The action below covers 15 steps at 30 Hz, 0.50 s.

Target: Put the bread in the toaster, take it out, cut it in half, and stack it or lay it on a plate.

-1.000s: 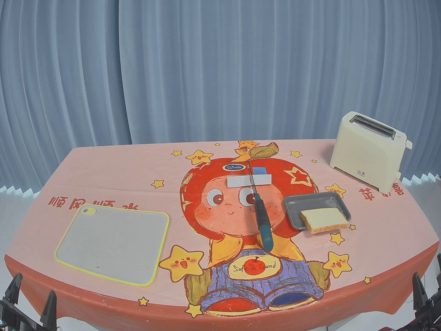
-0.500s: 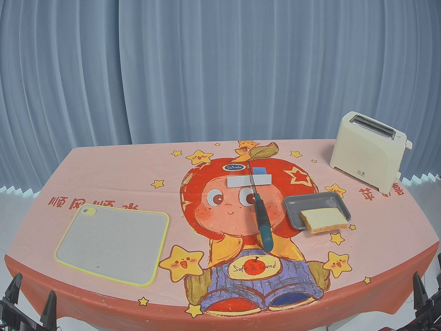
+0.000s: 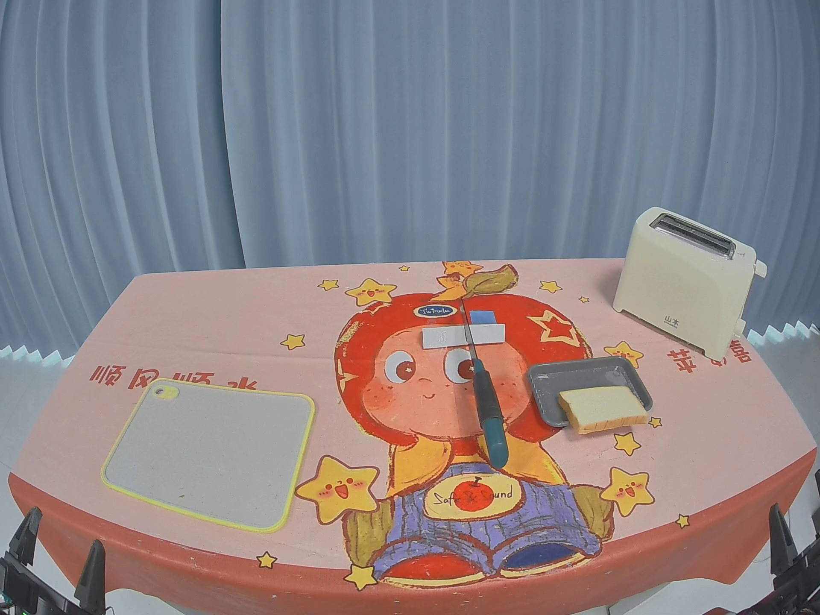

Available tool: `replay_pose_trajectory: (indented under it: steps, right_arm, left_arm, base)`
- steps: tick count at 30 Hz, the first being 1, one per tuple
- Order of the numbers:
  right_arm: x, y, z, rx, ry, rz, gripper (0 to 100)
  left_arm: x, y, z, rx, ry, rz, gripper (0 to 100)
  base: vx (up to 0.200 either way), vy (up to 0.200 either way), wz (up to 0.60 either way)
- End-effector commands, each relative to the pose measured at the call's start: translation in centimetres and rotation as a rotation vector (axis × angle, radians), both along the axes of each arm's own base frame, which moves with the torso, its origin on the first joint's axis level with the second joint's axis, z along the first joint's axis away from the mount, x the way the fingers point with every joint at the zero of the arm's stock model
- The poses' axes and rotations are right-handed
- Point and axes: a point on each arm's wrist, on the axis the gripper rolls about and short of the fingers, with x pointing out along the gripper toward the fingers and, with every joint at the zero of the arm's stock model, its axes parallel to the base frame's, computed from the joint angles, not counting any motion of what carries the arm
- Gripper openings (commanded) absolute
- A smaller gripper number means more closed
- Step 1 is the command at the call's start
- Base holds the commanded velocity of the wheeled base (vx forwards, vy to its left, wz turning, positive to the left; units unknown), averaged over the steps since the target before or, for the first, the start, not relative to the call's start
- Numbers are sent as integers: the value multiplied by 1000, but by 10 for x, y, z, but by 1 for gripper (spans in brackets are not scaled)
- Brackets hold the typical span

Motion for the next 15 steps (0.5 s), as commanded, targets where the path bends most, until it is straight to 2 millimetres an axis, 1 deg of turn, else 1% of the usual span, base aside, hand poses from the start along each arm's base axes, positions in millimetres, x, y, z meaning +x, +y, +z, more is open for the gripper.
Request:
replay_pose_trajectory:
  steps: [1,3,15]
  right_arm:
    - [-1,0,3,-1,-82,8,100]
    - [-1,0,6,-1,-116,8,100]
    - [-1,0,5,-1,-103,11,100]
  left_arm:
    - [0,0,-5,-1,1,0,100]
    - [0,0,-5,-1,1,0,100]
    - [0,0,-5,-1,1,0,100]
  base:
    - [0,0,0]
    - [0,0,0]
    - [0,0,0]
